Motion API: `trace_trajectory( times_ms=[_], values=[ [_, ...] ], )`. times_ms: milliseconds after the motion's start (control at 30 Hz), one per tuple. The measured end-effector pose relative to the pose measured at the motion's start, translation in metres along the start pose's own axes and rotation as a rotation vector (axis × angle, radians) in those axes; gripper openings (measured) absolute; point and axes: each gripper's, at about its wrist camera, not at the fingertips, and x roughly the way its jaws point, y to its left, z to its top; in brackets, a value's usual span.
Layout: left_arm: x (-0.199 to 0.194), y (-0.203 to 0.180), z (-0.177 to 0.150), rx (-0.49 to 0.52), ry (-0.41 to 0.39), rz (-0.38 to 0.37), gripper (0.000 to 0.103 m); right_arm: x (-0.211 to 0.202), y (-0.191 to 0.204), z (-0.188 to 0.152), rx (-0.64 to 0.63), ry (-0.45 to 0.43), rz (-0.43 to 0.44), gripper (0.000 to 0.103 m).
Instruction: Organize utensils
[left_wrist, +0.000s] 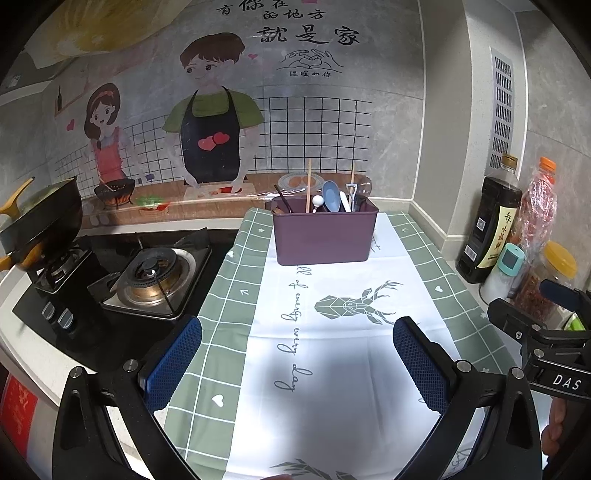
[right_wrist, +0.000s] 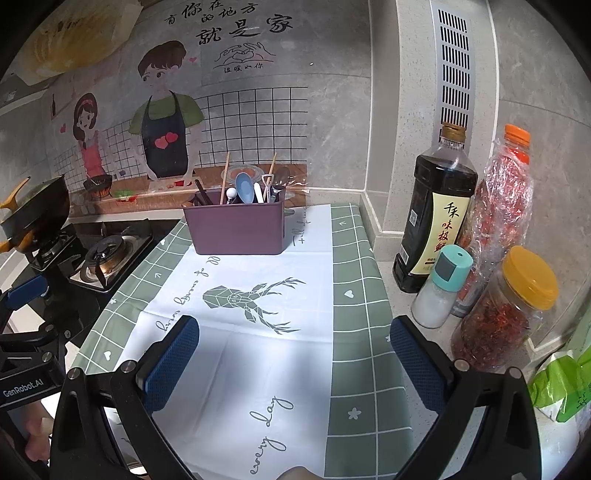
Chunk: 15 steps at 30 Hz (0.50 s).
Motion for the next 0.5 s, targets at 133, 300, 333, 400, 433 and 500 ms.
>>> trace_trajectory(
  times_ms=[133, 300, 333, 400, 433, 500],
  values=[
    [0.0007, 0.0, -0.0002, 0.003, 0.001, 0.0, 0.103, 0.0002, -0.0004, 0.0, 0.0, 0.0, 0.001, 0.103],
    [0.0007, -0.0002, -0.0009, 0.002, 0.001, 0.0, 0.103, -0.0007, 0.0003, -0.0004, -0.002, -0.003, 0.001, 0.103],
    [0.0005, 0.0004, -0.0011, 0.003, 0.0, 0.001, 0.103, -0.001, 0.0004, -0.0003, -0.003, -0.004, -0.001, 0.103],
    [0.0008, 0.0, -0.0009, 0.001, 0.002, -0.001, 0.103, -0.0019, 0.0016, -0.0012, -0.003, -0.005, -0.001, 0.103],
    [0.0008, 0.0006, -0.0008, -0.002, 0.003, -0.001, 0.103, -0.0022, 0.0017, -0.0014, -0.001, -0.005, -0.001, 0.103],
    [0.0002, 0.0019, -0.001, -0.004, 0.0, -0.003, 0.103, -0.0031, 0.003, -0.0019, -0.002, -0.007, -0.002, 0.103]
  ],
)
